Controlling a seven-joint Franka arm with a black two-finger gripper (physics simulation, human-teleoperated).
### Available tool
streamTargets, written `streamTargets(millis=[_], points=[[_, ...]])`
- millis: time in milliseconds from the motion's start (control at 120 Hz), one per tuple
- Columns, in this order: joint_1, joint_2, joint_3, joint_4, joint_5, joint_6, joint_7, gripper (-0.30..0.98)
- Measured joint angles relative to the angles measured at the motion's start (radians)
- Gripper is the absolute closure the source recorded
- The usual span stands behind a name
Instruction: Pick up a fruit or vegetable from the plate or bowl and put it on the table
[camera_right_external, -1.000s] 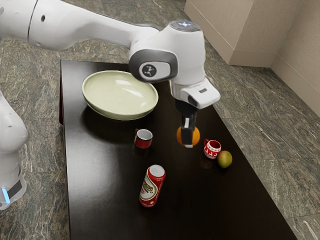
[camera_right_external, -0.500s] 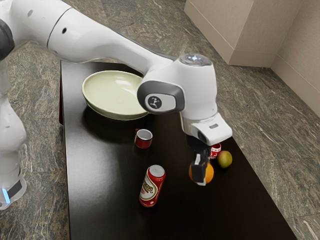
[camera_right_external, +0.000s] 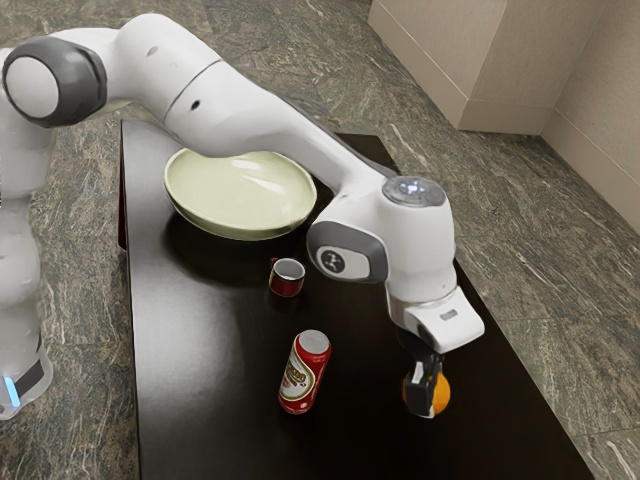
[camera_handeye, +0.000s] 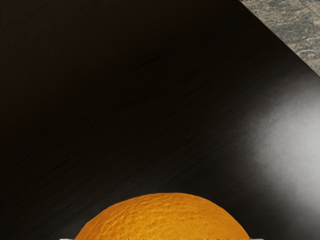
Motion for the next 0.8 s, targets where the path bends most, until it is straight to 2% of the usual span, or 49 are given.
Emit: streamTargets(millis=[175, 450, 667, 700, 733, 800], points=[[-0.053, 0.094, 0.064, 0.058, 0.050, 0.021, -0.051, 0.26], [-0.080, 0.163, 0.102, 0.099, 0.069, 0.032, -0.104, 0.26], [-0.089, 0.164, 0.107, 0.143, 0.068, 0.016, -0.128, 0.09], [-0.091, 0.144, 0.112, 0.188, 0.058, -0.030, -0.131, 0.08], [-0.092, 0.096, 0.146, 0.236, 0.016, -0.110, -0.134, 0.06], [-0.093, -0.087, 0.311, 0.242, -0.098, -0.310, -0.139, 0.05]])
